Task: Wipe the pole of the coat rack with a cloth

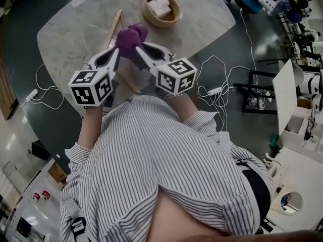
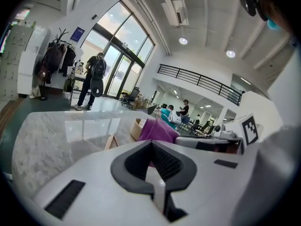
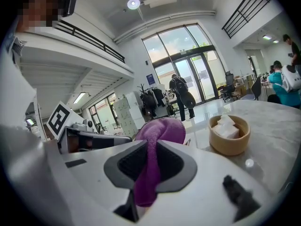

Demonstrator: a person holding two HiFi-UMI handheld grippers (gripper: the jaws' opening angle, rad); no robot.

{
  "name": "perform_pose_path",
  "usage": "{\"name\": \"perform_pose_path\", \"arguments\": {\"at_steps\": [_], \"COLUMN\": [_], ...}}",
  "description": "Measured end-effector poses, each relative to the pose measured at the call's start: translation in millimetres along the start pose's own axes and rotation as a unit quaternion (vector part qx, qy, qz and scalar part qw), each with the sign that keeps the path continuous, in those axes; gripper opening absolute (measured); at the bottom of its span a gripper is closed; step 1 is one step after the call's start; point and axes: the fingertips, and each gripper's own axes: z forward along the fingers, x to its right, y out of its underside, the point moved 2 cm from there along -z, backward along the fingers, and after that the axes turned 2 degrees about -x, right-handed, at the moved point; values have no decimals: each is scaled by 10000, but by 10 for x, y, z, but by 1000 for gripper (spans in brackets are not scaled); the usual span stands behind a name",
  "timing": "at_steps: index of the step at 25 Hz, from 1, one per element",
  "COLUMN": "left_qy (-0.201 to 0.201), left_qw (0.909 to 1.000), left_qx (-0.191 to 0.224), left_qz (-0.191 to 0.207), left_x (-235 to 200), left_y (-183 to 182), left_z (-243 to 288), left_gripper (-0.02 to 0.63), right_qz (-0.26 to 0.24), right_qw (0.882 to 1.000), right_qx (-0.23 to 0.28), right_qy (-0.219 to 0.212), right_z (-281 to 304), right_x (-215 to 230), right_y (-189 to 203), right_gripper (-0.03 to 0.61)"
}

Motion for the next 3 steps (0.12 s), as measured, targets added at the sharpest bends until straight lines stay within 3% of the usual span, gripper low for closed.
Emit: {"name": "perform_pose_path", "arguments": {"at_steps": [3], "left_qy": [-32], "left_qw": [10000], "left_qx": [-1], "left_qz": [-37], "left_x": [-46], "left_y": [2], "left_z": [6], "left_gripper": [9], "right_qz": [2], "right_qw": [10000], "right_qx": [21], "right_qy": [-8], "right_z": [24], "right_x": [12], "right_y": [2], "right_gripper": [61]}}
